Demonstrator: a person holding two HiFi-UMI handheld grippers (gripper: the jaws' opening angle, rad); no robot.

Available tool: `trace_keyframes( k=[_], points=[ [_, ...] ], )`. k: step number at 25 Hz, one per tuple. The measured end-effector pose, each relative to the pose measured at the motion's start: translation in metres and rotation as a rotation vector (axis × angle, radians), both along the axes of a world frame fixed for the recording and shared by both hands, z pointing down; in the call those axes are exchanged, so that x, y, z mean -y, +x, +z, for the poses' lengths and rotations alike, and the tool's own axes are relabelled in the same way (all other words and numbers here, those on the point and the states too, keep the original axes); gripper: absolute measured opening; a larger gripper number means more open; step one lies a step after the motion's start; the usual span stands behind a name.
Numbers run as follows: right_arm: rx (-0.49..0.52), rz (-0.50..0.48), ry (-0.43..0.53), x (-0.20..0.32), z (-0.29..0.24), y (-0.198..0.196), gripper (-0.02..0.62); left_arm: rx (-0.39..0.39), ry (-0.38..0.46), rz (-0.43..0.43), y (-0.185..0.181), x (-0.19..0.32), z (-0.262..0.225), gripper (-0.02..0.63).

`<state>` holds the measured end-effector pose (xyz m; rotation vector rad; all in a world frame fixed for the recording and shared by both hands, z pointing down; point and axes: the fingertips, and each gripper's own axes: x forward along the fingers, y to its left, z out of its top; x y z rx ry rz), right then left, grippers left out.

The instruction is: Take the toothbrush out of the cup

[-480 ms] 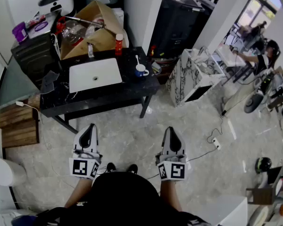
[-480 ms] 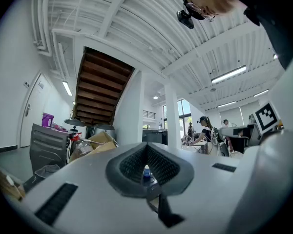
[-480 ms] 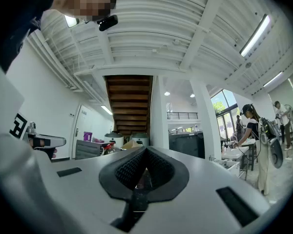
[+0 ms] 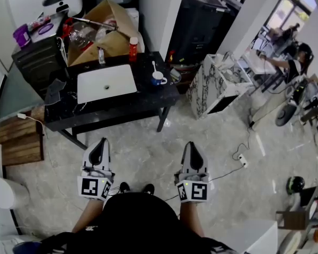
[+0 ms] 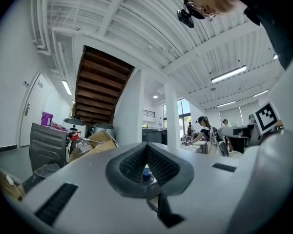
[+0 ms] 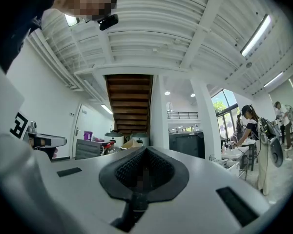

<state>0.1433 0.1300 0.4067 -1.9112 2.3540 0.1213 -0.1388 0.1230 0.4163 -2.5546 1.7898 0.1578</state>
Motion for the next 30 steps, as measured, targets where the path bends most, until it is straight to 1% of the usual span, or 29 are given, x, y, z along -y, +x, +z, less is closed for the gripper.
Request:
trace_keyframes(
  k=[10,16,21,27,30],
  points=[
    [0.015,-0.006,0.024,-0.0024,-0.0041,-0.0006,0.023,0.001,-0.002,0.005,0.0009,-0.0005,0.0002,0.003],
    [0.006,0.001,0.023,-0.002,-0.0039,-0.0005,0.032,0.002,-0.006,0.007,0.0006,0.0001,0.0015,0.003],
    [0.01,0.005,0.013,-0.0001,-0.0023,-0.001,0.095,0.003,-0.005,0.01,-0.0005,0.0011,0.0012,0.003],
    [0.017,-0.003,0.01,0.0015,-0.0023,-0.0023,0.147,0.007,-0.018,-0.003,-0.0021,0.0033,0.0039,0.003],
    [0.012,-0.003,0.0,0.0031,-0.001,-0.0032,0.193,0.007,-0.019,-0.001,-0.0026,0.0037,0.0039,0.003]
  ],
)
